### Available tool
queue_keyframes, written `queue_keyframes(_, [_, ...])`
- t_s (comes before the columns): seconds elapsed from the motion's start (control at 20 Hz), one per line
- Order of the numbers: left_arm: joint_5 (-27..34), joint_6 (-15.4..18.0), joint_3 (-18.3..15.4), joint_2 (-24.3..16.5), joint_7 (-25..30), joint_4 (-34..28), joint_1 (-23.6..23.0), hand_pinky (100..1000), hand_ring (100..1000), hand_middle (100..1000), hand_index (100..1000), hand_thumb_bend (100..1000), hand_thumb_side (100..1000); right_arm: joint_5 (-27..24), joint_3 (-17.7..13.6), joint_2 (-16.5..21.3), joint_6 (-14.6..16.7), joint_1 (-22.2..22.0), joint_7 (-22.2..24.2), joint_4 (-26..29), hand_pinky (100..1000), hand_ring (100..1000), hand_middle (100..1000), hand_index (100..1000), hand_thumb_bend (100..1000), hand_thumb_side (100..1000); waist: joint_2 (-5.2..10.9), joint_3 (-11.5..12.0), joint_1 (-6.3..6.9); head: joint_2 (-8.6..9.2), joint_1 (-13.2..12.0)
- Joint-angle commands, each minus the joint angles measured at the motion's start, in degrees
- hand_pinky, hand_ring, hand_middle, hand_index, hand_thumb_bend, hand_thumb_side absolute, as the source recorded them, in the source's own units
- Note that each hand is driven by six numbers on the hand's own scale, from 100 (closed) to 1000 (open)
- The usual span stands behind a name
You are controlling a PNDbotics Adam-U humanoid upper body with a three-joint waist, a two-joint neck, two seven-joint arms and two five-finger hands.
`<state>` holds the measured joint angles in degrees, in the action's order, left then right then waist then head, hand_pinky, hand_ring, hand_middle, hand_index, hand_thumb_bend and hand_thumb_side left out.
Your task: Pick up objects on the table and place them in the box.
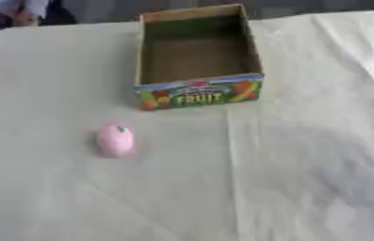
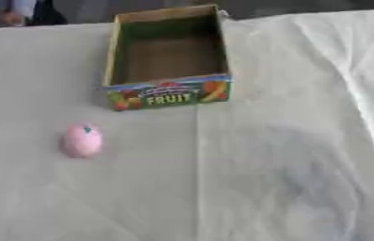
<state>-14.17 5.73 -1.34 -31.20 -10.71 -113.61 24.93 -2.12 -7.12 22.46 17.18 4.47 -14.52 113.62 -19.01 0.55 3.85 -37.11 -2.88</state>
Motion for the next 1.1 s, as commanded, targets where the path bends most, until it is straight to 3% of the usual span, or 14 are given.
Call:
queue_keyframes(0.05, [-3.3, -2.9, 1.7, -5.0, 6.3, -1.0, 1.7, 545, 761, 722, 751, 100, 803, 0.3, 0.0, 1.3, 0.0, 0.2, 0.3, 1.0, 491, 598, 594, 811, 100, 1000, 0.83, -0.2, -0.03, 0.36, -0.2])
queue_keyframes(0.35, [-7.8, -4.1, 4.8, -10.3, 17.6, -1.0, 4.7, 593, 795, 753, 865, 100, 758, 0.3, 0.2, 1.4, 0.0, 0.3, 0.7, 1.0, 492, 599, 593, 809, 100, 1000, 0.72, -0.6, -0.05, 0.27, -0.5])
queue_keyframes(0.55, [-10.0, -4.8, 7.4, -13.8, 24.7, -1.0, 6.1, 616, 824, 774, 904, 100, 783, 0.4, 0.3, 1.3, -0.1, 0.2, 1.0, 1.0, 492, 599, 593, 807, 100, 1000, 0.65, -0.7, -0.04, 0.55, -0.8])
queue_keyframes(0.65, [-9.5, -6.1, 8.5, -15.2, 28.2, -1.0, 6.6, 628, 840, 784, 922, 100, 817, 0.5, 0.4, 1.3, -0.2, 0.2, 1.1, 1.0, 492, 599, 593, 806, 100, 1000, 0.62, -0.7, -0.02, 0.81, -0.9])
queue_keyframes(0.8, [-9.2, -8.1, 9.9, -17.2, 34.0, -0.9, 7.3, 652, 862, 802, 961, 100, 998, 0.6, 0.4, 1.3, -0.2, 0.2, 1.2, 1.0, 493, 599, 592, 805, 100, 1000, 0.58, -0.7, 0.03, 1.2, -0.9])
queue_keyframes(0.9, [-9.8, -9.2, 10.8, -18.4, 38.7, -0.9, 7.7, 655, 842, 806, 985, 100, 1000, 0.6, 0.4, 1.4, -0.2, 0.2, 1.2, 1.0, 493, 600, 592, 804, 100, 1000, 0.55, -0.8, 0.08, 1.42, -0.9])
queue_keyframes(1.1, [-12.4, -9.9, 11.8, -20.3, 47.0, -0.9, 8.2, 662, 797, 811, 1000, 315, 1000, 0.8, 0.4, 1.3, -0.4, 0.1, 1.4, 1.0, 493, 600, 591, 802, 100, 1000, 0.44, -0.9, 0.14, 1.74, -0.7])
